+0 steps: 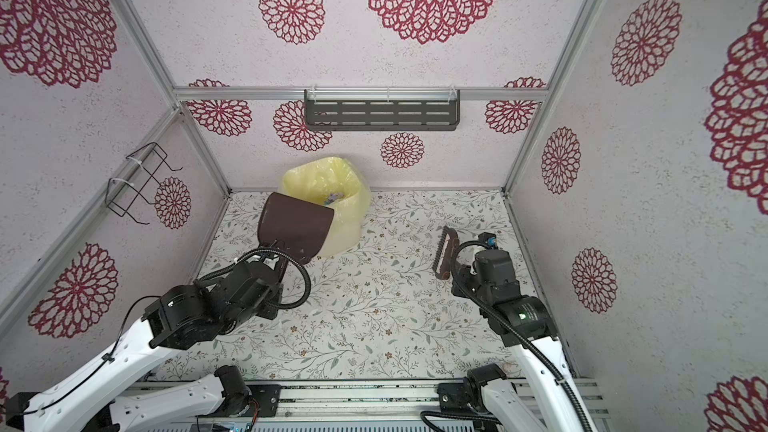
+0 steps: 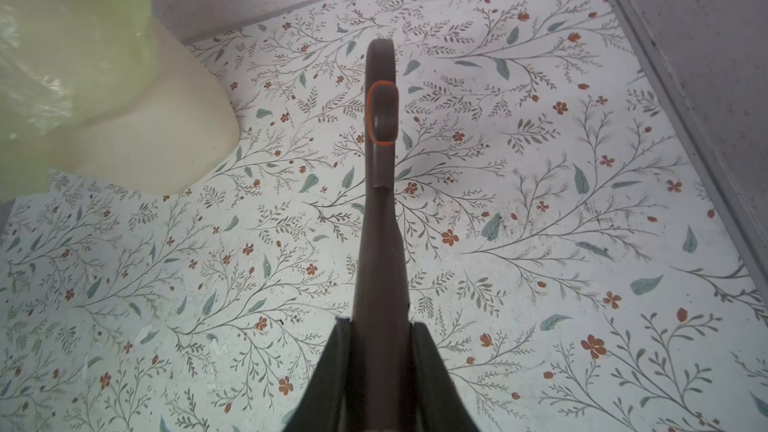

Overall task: Sweep away the paper scraps from the table
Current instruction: 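Lower the dustpan onto the table with left while right lowers the brush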

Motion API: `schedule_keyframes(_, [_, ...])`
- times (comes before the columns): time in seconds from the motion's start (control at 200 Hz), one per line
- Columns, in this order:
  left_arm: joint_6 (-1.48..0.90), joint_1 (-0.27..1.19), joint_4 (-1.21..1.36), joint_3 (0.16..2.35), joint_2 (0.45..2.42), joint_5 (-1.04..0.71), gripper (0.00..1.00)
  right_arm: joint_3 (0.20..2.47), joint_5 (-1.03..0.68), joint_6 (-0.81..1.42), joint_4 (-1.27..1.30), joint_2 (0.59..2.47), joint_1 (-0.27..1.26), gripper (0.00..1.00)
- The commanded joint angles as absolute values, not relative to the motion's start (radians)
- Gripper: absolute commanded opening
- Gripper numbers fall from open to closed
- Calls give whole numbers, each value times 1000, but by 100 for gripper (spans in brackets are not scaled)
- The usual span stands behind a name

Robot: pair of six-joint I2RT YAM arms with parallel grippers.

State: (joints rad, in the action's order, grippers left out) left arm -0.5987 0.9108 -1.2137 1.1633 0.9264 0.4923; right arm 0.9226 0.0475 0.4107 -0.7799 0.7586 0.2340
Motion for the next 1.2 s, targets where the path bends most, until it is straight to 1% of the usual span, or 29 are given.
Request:
schedule_keyframes(0.0, [-724, 926, -1171, 1119, 906, 468, 0, 875, -88, 406, -615, 741, 120, 0])
schedule_keyframes(0.205, [-789, 934, -1173, 1052, 861, 463, 0, 718, -352, 442, -436, 727, -121, 0])
schedule_keyframes(0.305, [-807, 936, -1162, 1025, 834, 460, 0, 629, -520, 500, -324, 735, -252, 0])
schedule_keyframes(0.38, [-824, 936, -1150, 1003, 824, 448, 0, 567, -604, 558, -240, 731, -326, 0])
schedule_keyframes(0.726, [-884, 936, -1121, 917, 819, 423, 0, 361, -701, 665, -158, 721, -458, 0])
schedule_keyframes(0.841, [-911, 936, -1112, 884, 811, 411, 0, 325, -695, 677, -196, 728, -503, 0])
schedule_keyframes(1.016, [-960, 927, -1107, 832, 807, 386, 0, 333, -608, 626, -337, 718, -523, 0])
schedule_keyframes(1.071, [-972, 916, -1099, 810, 810, 370, 0, 333, -585, 617, -371, 711, -524, 6])
schedule_keyframes(1.096, [-978, 908, -1094, 800, 813, 363, 0, 333, -576, 614, -384, 707, -523, 10])
schedule_keyframes(1.146, [-976, 886, -1075, 774, 820, 339, 0, 335, -551, 614, -416, 698, -523, 23])
schedule_keyframes(1.191, [-970, 851, -1055, 752, 829, 311, 0, 338, -523, 618, -441, 684, -524, 29])
